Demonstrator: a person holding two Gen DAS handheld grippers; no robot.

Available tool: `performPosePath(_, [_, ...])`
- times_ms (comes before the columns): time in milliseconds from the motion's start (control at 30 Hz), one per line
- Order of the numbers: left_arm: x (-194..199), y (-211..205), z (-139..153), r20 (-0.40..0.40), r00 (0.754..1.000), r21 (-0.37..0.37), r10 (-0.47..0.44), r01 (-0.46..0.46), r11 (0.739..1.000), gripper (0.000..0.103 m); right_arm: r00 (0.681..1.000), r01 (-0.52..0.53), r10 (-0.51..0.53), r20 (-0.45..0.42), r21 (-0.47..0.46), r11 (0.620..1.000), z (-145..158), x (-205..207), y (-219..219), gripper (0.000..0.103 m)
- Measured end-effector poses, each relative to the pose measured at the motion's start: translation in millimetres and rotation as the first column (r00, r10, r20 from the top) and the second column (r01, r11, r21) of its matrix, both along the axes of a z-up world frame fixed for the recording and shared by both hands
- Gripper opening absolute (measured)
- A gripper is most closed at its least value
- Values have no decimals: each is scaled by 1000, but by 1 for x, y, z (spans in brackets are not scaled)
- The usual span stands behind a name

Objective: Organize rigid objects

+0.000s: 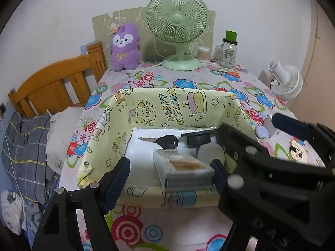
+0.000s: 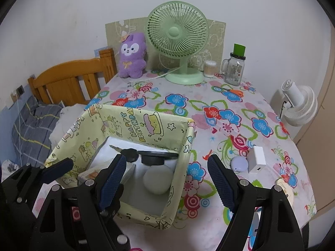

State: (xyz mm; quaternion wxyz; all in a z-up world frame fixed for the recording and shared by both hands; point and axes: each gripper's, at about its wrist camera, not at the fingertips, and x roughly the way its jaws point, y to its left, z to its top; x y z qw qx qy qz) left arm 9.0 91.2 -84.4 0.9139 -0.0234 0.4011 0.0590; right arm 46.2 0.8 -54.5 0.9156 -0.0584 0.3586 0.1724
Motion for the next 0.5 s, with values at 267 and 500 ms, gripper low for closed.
performPosePath(267, [24,-2,-10,-46,999,18,2,-2,1000,78,999,22,-22,-37,1,1000,-10,15,-4,83])
performPosePath(500, [26,-17,-4,-28,999,27,-25,26,999,79,999,35,-34,-38,21,999,-7,21,-15,83])
